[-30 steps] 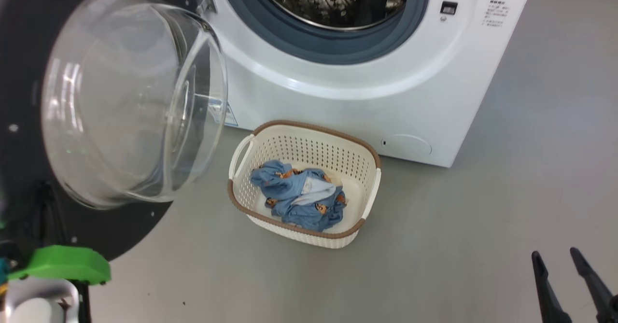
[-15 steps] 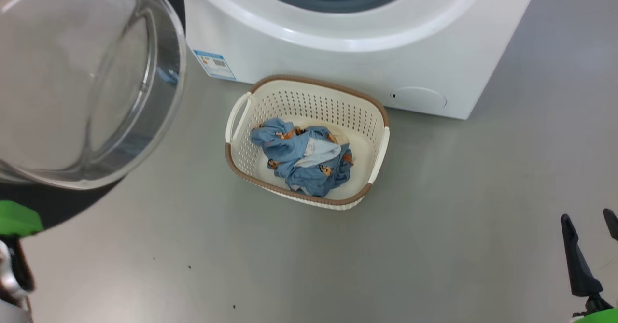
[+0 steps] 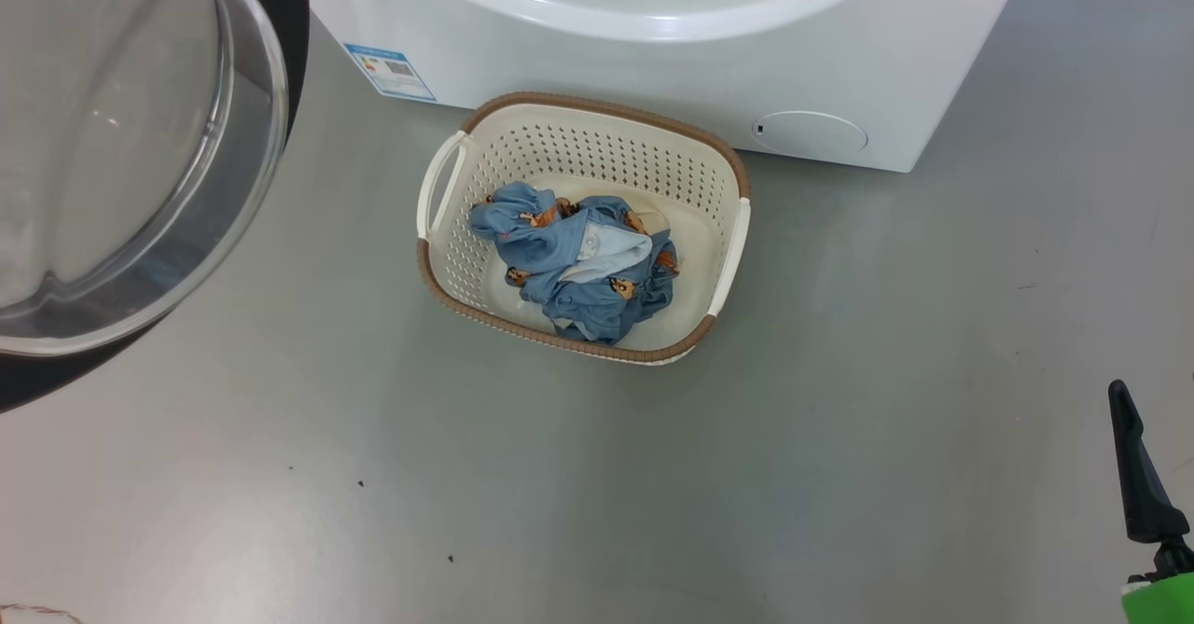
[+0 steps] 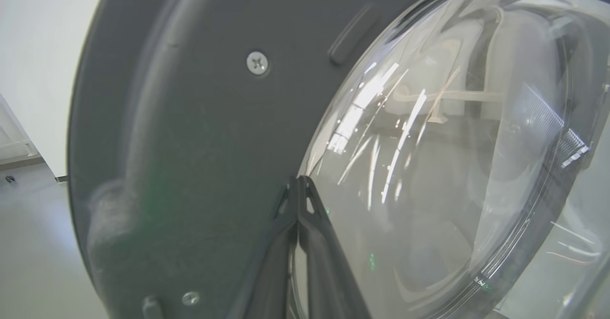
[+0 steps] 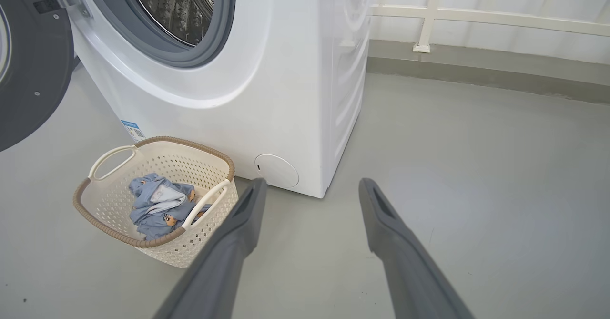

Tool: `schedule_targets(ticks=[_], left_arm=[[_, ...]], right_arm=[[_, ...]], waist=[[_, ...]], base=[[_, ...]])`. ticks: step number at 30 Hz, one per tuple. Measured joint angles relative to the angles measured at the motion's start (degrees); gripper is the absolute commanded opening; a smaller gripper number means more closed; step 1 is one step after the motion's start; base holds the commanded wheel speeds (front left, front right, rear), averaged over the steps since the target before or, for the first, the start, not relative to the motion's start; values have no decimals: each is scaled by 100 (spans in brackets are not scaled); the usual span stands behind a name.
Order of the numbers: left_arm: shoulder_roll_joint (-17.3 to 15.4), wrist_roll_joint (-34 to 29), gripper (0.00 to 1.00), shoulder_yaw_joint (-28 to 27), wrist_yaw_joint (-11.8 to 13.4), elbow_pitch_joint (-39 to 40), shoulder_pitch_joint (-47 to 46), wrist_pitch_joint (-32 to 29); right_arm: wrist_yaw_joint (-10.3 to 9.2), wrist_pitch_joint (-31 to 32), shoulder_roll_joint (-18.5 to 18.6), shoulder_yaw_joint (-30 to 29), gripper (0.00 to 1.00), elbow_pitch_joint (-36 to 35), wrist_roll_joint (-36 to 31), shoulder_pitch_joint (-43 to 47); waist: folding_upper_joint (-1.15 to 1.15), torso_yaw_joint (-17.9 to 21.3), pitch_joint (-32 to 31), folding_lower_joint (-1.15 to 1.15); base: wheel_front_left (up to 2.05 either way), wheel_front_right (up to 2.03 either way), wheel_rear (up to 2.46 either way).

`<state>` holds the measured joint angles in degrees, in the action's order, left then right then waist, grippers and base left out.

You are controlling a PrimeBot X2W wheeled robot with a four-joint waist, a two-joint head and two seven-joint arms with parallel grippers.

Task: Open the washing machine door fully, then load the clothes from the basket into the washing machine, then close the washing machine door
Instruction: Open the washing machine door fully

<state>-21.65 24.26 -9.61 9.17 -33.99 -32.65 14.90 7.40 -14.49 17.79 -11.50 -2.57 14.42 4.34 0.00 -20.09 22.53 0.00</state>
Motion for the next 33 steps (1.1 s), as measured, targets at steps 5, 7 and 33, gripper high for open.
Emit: schedule_targets(ticks=[5,7,33], left_arm=[[1,-143,0,-137,-119,-70,-53,-1],[11,-196,0,-175,-152,-62,-52,-1],[1804,-1527,0,-386,-497,3540,3046,-4]], right_arm=[[0,0,3,1,100,0,22,-35],[0,0,0,3,100,0,22,-46],[0,-1,-370,215,100,49,-74,-67]], waist=[[0,7,16,0],[0,4,4,0],[0,202,-801,1]], base=[[0,0,0],[0,0,0],[0,0,0]])
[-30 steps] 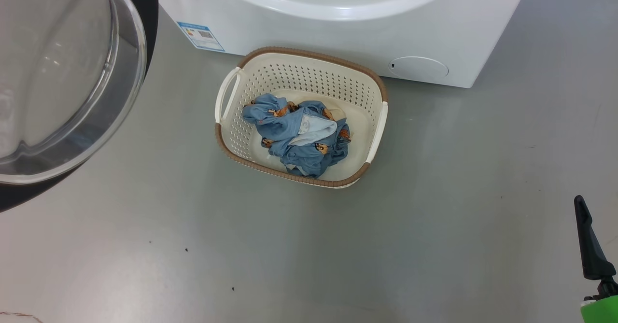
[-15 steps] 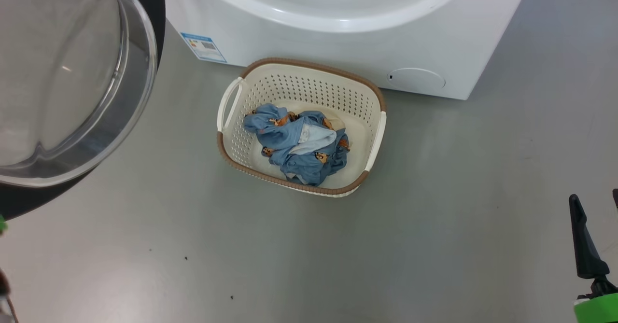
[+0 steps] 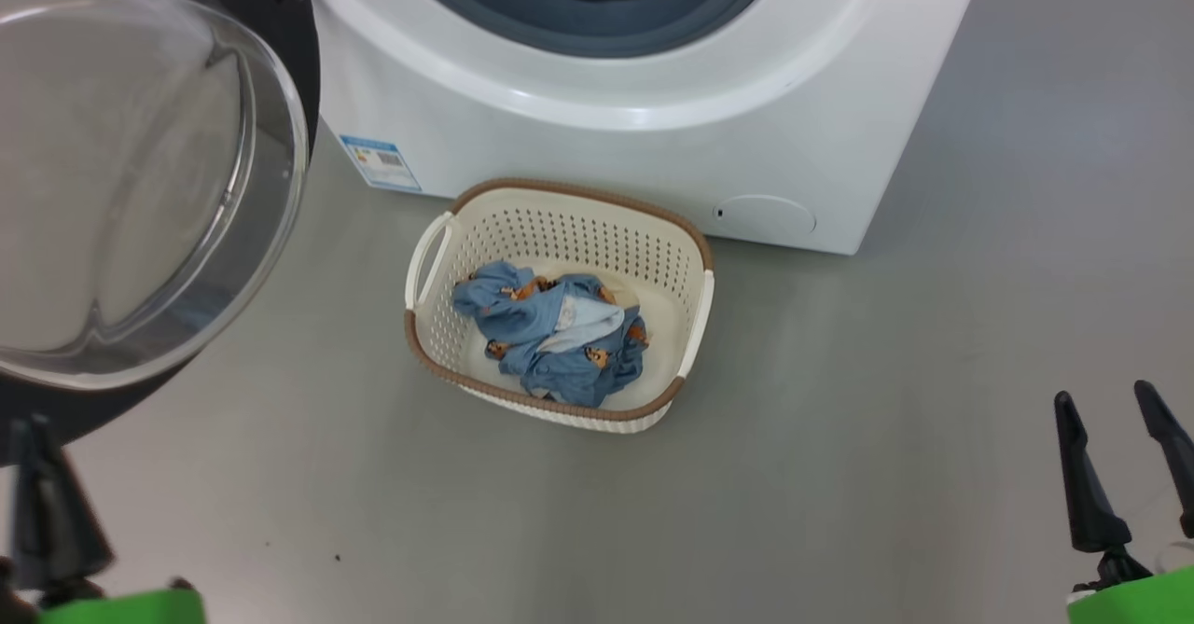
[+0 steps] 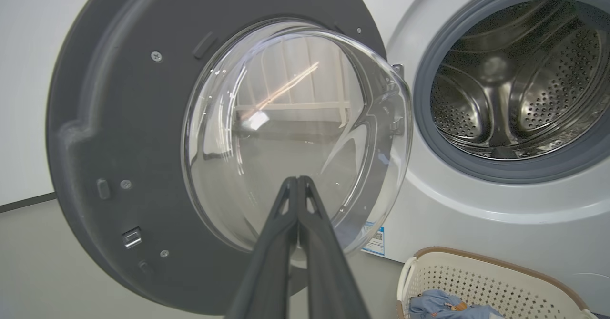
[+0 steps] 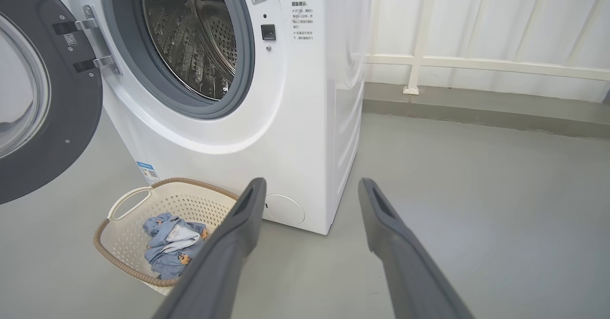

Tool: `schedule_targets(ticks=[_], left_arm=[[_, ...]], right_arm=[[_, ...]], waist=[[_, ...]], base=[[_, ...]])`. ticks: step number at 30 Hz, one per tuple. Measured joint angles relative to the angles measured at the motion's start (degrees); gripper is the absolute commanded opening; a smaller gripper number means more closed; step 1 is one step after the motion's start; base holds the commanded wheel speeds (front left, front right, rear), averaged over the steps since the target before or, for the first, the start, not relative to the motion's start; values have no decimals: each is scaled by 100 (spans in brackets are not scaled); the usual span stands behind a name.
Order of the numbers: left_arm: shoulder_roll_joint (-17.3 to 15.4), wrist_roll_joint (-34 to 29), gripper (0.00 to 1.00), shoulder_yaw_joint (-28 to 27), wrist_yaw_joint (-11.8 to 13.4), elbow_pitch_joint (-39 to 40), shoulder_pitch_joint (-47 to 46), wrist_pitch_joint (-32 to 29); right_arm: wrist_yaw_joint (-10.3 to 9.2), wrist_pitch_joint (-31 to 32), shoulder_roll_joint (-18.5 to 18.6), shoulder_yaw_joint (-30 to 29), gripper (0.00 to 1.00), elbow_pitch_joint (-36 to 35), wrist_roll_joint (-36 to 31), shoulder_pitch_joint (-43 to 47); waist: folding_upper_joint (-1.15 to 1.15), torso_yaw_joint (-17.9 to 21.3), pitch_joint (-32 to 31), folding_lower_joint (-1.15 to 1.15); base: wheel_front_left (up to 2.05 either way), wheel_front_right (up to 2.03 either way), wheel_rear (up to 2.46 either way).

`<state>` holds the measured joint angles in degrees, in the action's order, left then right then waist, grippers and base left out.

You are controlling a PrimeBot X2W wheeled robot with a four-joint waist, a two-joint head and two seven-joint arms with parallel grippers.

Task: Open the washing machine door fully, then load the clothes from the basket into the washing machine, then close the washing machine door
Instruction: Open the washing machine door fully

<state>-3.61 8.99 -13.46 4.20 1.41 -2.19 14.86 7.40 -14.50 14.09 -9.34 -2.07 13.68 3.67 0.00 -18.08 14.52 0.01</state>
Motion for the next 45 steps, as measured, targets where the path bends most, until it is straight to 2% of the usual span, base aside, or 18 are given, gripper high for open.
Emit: schedule_targets(ticks=[11,22,23,25,26,27,28,36,45], left_arm=[[91,-339,0,1213,-204,387,741,0],[88,-471,0,1722,-344,152,765,-9],[89,-480,9,1738,-344,112,765,-9],[89,-480,41,1741,-344,27,765,-15],[87,-480,49,1739,-344,-3,765,-19],[83,-480,79,1737,-343,-46,765,-47],[83,-480,100,1731,-337,-85,765,-71],[57,-426,100,1657,-268,-219,783,-219],[13,-268,100,1572,-240,-304,1014,-344]], right_arm=[[0,1,-277,289,100,-21,-118,210],[0,0,-327,656,100,-86,-158,211],[0,0,-328,693,100,-85,-158,211],[0,0,-322,730,100,-86,-158,211],[0,0,-322,756,100,-85,-158,211],[0,0,-325,780,100,-86,-158,211],[0,0,-323,815,100,-86,-158,213],[0,0,-322,949,100,-86,-159,285],[0,0,-355,1007,100,-85,-304,494]], waist=[[0,295,-479,0],[0,976,-734,0],[0,1047,-758,0],[0,1190,-803,0],[0,1260,-825,0],[0,1331,-847,0],[0,1400,-869,0],[0,1837,-1098,0],[0,2056,-1436,0]], base=[[0,0,0],[0,0,0],[0,0,0],[0,0,0],[0,0,0],[0,0,0],[0,0,0],[0,0,0],[0,0,0]])
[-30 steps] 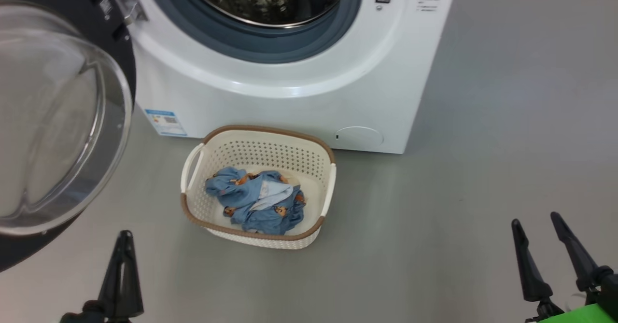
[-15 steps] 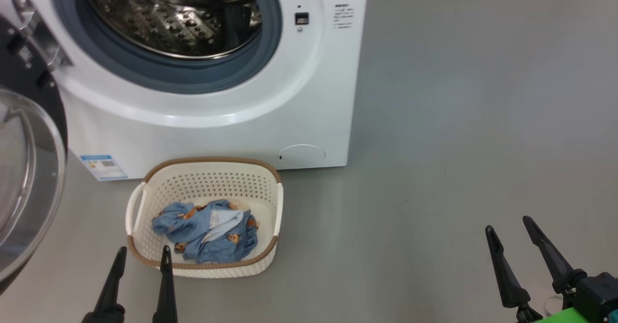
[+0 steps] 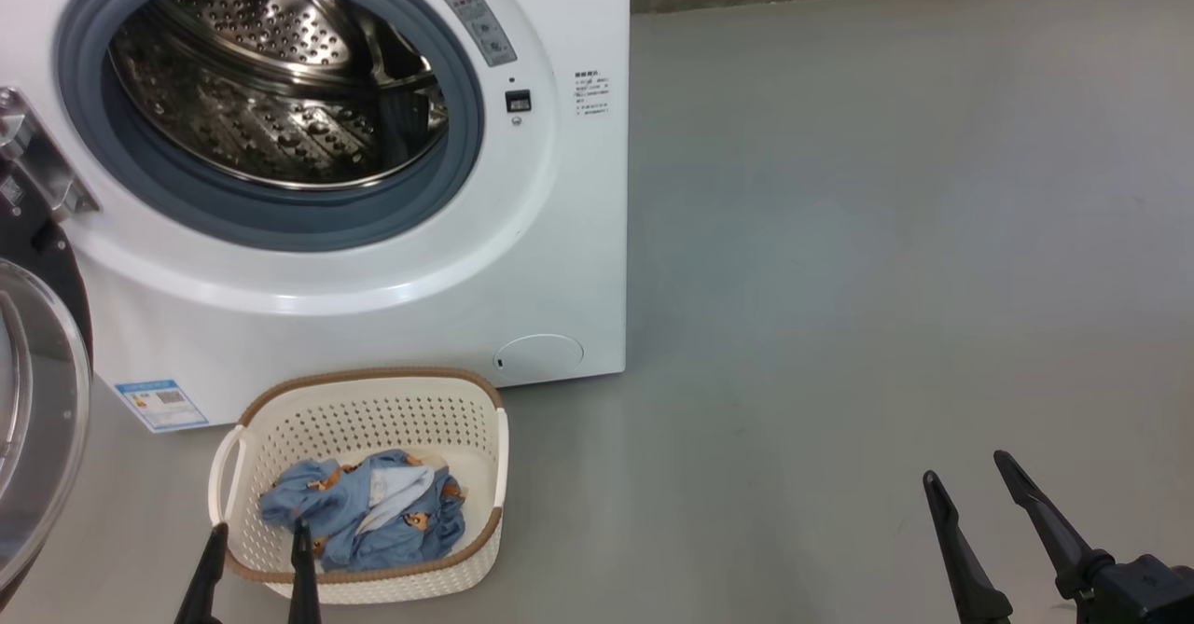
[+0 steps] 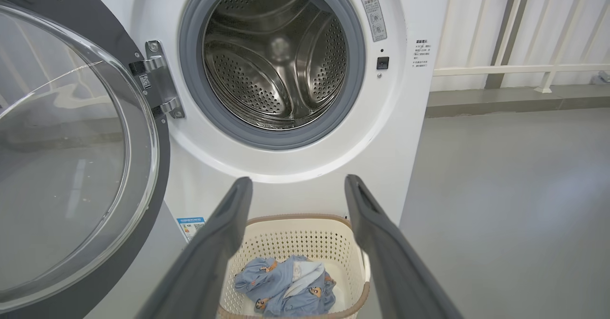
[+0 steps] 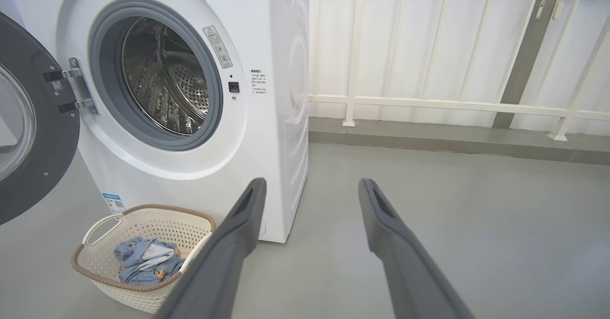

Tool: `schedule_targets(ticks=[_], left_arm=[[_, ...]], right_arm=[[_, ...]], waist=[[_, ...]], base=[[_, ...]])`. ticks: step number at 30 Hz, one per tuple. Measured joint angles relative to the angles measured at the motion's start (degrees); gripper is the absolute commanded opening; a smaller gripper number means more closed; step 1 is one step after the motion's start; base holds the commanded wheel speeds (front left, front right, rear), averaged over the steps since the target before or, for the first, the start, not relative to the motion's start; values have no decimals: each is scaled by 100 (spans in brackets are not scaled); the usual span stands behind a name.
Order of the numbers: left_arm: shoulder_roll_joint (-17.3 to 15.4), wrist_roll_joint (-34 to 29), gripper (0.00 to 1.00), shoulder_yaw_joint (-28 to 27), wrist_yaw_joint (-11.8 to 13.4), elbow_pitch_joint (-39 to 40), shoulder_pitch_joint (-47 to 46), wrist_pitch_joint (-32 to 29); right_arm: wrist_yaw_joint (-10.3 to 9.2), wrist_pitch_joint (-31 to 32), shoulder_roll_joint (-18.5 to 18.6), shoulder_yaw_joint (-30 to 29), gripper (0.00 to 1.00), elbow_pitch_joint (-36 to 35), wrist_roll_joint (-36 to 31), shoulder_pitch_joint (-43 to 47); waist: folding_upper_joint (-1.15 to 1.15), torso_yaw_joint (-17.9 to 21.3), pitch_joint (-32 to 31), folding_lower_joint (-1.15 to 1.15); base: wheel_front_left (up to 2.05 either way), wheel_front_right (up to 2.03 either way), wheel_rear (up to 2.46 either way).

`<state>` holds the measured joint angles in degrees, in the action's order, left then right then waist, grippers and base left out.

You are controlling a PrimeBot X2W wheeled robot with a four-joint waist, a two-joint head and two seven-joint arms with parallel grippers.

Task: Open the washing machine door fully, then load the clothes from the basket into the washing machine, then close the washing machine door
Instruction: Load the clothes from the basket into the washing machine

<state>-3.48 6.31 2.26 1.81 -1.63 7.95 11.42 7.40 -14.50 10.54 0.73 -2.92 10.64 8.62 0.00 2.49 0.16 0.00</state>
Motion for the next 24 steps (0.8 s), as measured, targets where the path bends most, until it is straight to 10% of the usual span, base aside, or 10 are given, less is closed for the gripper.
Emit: schedule_targets(ticks=[24], left_arm=[[-34,146,100,77,47,-35,115,-105]], right_arm=[[0,0,126,-5,100,219,10,64]], waist=[[0,-296,-192,0]], base=[[0,0,0]])
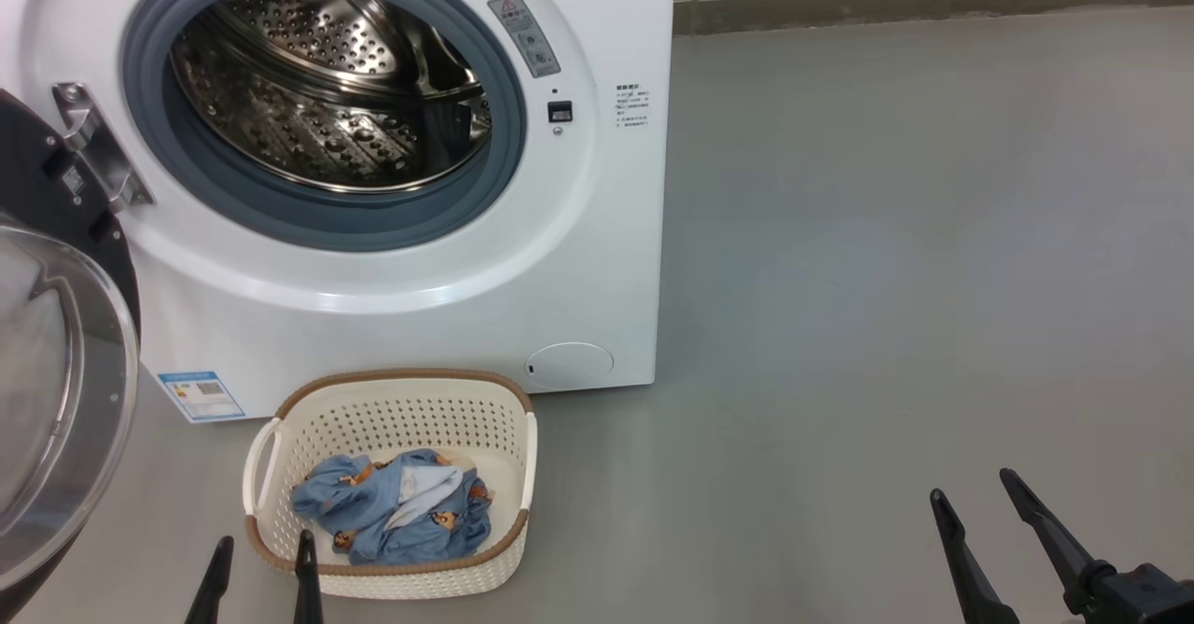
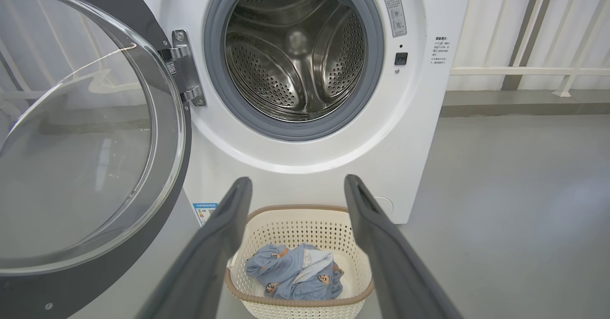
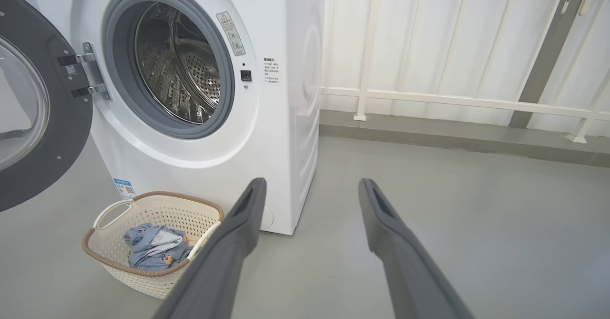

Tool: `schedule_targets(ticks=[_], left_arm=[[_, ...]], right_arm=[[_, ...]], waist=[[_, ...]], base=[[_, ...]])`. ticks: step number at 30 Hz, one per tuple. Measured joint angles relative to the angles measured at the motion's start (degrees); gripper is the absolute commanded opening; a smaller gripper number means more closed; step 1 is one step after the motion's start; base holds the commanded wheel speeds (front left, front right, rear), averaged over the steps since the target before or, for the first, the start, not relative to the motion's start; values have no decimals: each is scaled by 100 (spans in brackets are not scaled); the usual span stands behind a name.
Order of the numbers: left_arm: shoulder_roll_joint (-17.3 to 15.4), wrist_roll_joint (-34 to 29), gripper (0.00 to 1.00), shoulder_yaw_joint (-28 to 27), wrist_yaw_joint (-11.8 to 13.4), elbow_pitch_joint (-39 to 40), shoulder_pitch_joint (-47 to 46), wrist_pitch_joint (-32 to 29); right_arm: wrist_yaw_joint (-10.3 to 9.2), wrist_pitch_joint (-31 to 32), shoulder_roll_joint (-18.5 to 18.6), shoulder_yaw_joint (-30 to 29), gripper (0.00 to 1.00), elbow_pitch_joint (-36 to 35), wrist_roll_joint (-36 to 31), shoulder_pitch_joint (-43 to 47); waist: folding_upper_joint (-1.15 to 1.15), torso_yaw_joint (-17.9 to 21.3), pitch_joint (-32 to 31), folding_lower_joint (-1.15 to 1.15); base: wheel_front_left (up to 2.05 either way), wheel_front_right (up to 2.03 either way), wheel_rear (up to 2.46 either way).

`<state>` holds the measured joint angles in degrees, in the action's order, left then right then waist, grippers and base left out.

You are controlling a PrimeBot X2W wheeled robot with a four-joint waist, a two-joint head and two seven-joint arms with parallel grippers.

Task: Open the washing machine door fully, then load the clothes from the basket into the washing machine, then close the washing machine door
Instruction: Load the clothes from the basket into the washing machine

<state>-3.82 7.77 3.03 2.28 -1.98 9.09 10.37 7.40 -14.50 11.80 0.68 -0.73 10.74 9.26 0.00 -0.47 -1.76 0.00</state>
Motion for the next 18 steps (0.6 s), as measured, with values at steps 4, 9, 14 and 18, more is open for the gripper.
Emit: schedule_targets(ticks=[4,9,14,18], left_arm=[[-18,11,100,3,4,-21,0,9],[-22,47,100,8,7,-40,-1,33],[-74,49,100,14,18,-53,-1,41],[-94,48,100,49,62,-55,-1,65]], right_arm=[[0,0,19,-66,100,34,0,-10],[0,0,19,-130,100,44,0,-10],[0,0,10,-137,100,42,0,-10],[0,0,-4,-144,100,34,0,-10]], waist=[[0,-24,7,0],[0,-22,9,0],[0,-4,4,0],[0,4,18,0]], base=[[0,0,0],[0,0,0],[0,0,0],[6,-6,0]])
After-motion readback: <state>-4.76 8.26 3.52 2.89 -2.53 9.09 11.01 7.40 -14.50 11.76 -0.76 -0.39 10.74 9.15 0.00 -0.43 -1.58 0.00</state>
